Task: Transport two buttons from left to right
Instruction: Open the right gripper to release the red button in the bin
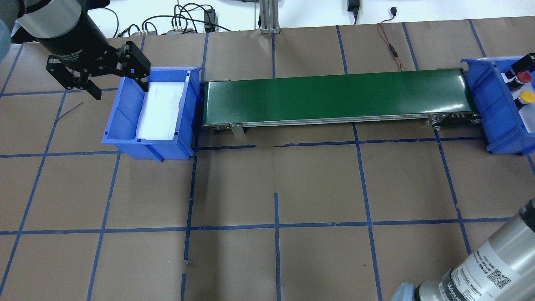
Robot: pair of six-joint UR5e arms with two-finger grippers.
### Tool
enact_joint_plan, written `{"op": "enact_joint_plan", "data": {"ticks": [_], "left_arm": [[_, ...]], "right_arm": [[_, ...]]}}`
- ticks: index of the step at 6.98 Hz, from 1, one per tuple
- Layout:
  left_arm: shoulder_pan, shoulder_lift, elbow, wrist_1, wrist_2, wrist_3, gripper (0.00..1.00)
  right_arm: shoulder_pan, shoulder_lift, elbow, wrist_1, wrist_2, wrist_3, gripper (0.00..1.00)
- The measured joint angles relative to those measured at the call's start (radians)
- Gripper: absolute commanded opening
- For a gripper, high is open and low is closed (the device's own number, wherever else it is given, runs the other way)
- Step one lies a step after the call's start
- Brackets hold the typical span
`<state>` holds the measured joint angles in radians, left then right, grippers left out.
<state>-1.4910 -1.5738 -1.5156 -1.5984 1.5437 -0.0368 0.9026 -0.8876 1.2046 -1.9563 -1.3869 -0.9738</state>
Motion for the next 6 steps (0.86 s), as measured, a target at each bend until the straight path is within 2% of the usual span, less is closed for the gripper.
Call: {"op": "enact_joint_plan", "data": {"ticks": [3,6], "left_arm": [[0.0,0.0,0.0,0.0,0.001,0.0,1.0],[0.0,0.0,0.0,0.0,0.0,0.0,1.0]], "right_arm": [[0.044,-0.073,-0.008,0.002,-0.002,0.032,1.0],[0.074,-0.094,0.008,0.012,-0.005,0.047,1.0]]}}
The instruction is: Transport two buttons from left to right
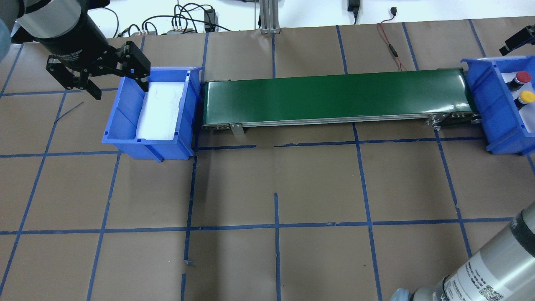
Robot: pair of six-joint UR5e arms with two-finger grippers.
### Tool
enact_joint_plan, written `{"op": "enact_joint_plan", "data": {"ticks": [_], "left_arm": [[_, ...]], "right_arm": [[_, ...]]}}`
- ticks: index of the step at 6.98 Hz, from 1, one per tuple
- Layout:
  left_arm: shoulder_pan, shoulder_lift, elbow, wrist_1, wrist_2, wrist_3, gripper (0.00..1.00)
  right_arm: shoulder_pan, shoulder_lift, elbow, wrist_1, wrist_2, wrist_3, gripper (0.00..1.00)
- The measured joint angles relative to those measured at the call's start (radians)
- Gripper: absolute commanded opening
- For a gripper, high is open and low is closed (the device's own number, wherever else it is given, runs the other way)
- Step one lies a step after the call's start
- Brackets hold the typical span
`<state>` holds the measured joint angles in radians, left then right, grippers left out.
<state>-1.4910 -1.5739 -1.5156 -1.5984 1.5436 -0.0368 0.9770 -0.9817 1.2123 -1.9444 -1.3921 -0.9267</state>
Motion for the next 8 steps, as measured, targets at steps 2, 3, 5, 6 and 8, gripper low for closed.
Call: {"op": "enact_joint_plan", "data": {"ticks": [2,3,5,6,8], "left_arm": [[0.0,0.0,0.0,0.0,0.0,0.0,1.0],[0.0,0.0,0.0,0.0,0.0,0.0,1.0],[0.0,0.0,0.0,0.0,0.001,0.0,1.0],[0.0,0.0,0.0,0.0,0.001,0.0,1.0],[0.0,0.0,0.0,0.0,0.0,0.0,1.0]], "right_arm": [[0.003,-0.001,0.024,0.002,0.002,0.007,1.0],[0.003,0.012,0.023,0.001,0.005,0.013,1.0],[0.008,0.046,0.024,-0.002,0.031,0.017,1.0],[0.015,0.054,0.025,-0.003,0.042,0.018,1.0],[0.027,0.045,0.022,-0.003,0.043,0.022,1.0]]}}
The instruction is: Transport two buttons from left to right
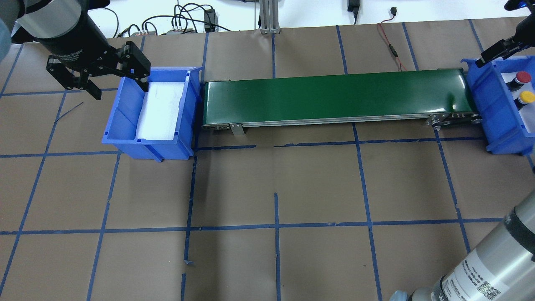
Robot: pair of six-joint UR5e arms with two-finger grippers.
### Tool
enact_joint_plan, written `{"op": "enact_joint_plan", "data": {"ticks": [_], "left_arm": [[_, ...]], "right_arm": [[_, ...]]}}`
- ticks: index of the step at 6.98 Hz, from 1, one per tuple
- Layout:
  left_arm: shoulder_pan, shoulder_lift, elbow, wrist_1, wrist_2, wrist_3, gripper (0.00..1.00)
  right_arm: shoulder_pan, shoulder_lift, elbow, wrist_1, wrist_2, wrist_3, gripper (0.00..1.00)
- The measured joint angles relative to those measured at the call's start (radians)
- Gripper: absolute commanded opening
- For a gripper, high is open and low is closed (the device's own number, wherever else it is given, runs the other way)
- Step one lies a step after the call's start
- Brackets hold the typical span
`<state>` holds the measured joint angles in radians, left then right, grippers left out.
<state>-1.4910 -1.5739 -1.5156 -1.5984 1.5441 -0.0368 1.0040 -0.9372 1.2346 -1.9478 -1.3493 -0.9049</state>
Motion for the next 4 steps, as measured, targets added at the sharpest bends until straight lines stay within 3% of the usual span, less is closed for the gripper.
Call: {"op": "enact_joint_plan", "data": {"ticks": [2,4], "left_arm": [[0.0,0.0,0.0,0.0,0.001,0.0,1.0],[0.0,0.0,0.0,0.0,0.001,0.0,1.0]], "right_arm": [[0.011,-0.039,-0.001,0.005,-0.016,0.007,1.0],[0.058,-0.133,0.005,0.058,-0.101,0.071,1.0]]}}
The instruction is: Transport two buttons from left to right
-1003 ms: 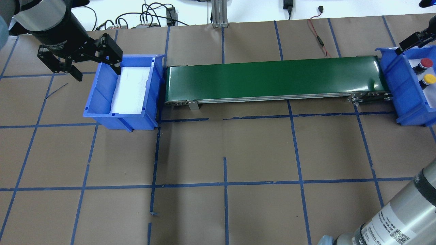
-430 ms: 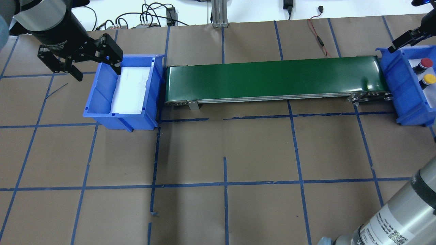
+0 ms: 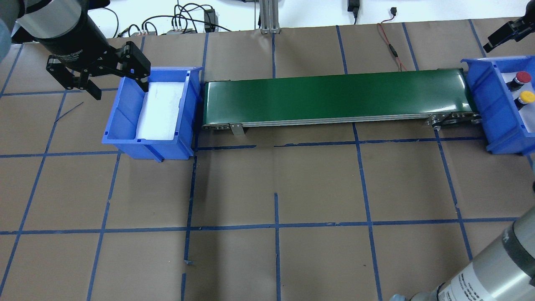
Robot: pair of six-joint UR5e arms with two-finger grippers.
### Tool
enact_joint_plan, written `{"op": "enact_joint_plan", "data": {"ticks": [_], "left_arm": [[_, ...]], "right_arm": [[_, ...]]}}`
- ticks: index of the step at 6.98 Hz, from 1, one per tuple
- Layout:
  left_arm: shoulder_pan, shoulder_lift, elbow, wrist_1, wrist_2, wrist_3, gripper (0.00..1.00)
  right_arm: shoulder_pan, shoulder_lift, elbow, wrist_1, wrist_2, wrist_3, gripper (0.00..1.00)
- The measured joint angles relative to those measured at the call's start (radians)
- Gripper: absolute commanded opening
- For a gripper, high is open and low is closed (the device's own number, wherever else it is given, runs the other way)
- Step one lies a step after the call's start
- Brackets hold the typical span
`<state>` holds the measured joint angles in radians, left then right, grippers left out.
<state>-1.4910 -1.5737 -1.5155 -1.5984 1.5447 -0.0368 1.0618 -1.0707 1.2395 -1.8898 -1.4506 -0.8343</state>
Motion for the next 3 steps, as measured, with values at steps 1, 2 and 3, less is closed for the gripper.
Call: {"op": "enact_joint_plan", "data": {"ticks": [1,2,3], "left_arm": [[0.0,0.0,0.0,0.0,0.0,0.0,1.0],[0.0,0.0,0.0,0.0,0.0,0.0,1.0],[0.0,0.0,0.0,0.0,0.0,0.0,1.0]], "right_arm": [[0.037,-0.062,0.015,0.052,-0.054,0.056,1.0],[0.082,-0.125,0.044,0.093,-0.104,0.118,1.0],[0.137,-0.187,0.078,0.132,-0.142,0.191,1.0]]}}
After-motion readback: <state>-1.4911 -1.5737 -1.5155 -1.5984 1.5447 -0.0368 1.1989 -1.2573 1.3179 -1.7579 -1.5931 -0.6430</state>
